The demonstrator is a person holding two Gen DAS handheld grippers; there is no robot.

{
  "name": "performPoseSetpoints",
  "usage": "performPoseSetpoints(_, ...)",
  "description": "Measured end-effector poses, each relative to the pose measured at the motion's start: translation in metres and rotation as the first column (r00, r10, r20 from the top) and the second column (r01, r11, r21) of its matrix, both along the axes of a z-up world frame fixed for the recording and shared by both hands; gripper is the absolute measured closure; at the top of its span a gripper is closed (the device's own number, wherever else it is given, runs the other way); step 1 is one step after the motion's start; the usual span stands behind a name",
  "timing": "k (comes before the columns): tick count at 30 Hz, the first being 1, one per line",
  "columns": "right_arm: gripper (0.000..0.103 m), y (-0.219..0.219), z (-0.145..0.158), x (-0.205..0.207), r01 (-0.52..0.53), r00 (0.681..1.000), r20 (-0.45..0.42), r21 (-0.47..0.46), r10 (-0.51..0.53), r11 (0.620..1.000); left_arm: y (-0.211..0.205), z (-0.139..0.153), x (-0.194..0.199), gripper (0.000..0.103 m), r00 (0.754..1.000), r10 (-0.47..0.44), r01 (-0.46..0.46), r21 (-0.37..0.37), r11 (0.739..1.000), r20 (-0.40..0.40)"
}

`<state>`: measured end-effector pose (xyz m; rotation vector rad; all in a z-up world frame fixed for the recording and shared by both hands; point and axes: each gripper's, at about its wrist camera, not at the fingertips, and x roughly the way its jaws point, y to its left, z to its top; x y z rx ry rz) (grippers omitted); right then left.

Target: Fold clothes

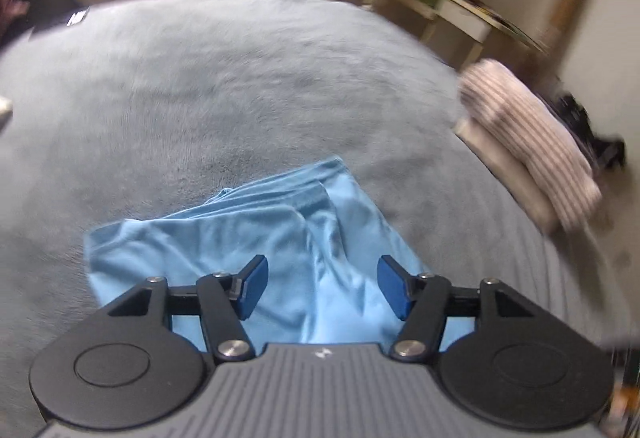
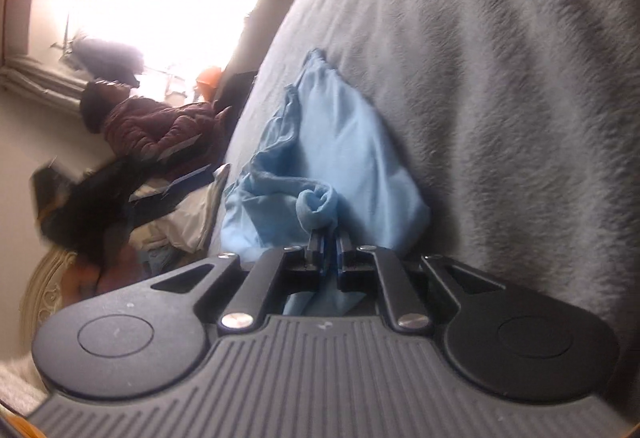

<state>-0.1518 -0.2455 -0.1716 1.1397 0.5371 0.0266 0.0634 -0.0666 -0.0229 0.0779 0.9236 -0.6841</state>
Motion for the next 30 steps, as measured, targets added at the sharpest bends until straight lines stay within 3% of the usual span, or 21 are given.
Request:
performPoseSetpoints(5, 0.094, -0.007, 0.008, -0.006, 0.024, 1.0, -0.004, 0.028, -0.024, 0.999, 0.021, -0.004, -0.063, 0.041, 0.982, -0.18, 0.172, 0.116, 0.978, 0.059)
performPoseSetpoints(7, 0.092, -0.008, 0.014, -0.008, 0.028, 1.0, 0.003, 0.023, -0.028, 0.999, 0.03, -0.008, -0.091, 0.041, 0.971, -0.228, 0.214, 0.161, 0.964, 0.076)
performPoseSetpoints(10, 0.079, -0.009, 0.022, -0.011, 0.034, 0.999, 0.007, 0.018, -0.034, 0.999, 0.041, -0.015, -0.126, 0.041, 0.954, -0.285, 0.262, 0.209, 0.942, 0.089)
performPoseSetpoints(13, 0.077, -0.009, 0.026, -0.01, 0.035, 0.999, -0.006, 0.005, -0.035, 0.999, 0.048, -0.024, -0.152, 0.041, 0.939, -0.33, 0.294, 0.263, 0.919, 0.101)
performPoseSetpoints(18, 0.078, -0.002, 0.02, 0.001, 0.027, 0.996, -0.087, -0.056, -0.031, 0.998, 0.052, -0.039, -0.171, 0.041, 0.93, -0.35, 0.284, 0.38, 0.88, 0.114)
performPoseSetpoints(26, 0.078, 0.001, 0.029, 0.012, -0.013, 0.996, -0.094, -0.064, 0.007, 0.998, 0.056, -0.048, -0.174, 0.041, 0.947, -0.305, 0.237, 0.417, 0.877, 0.103)
performPoseSetpoints(30, 0.077, 0.004, 0.029, 0.014, -0.057, 0.989, -0.145, -0.109, 0.041, 0.992, 0.057, -0.053, -0.168, 0.041, 0.962, -0.262, 0.205, 0.423, 0.883, 0.079)
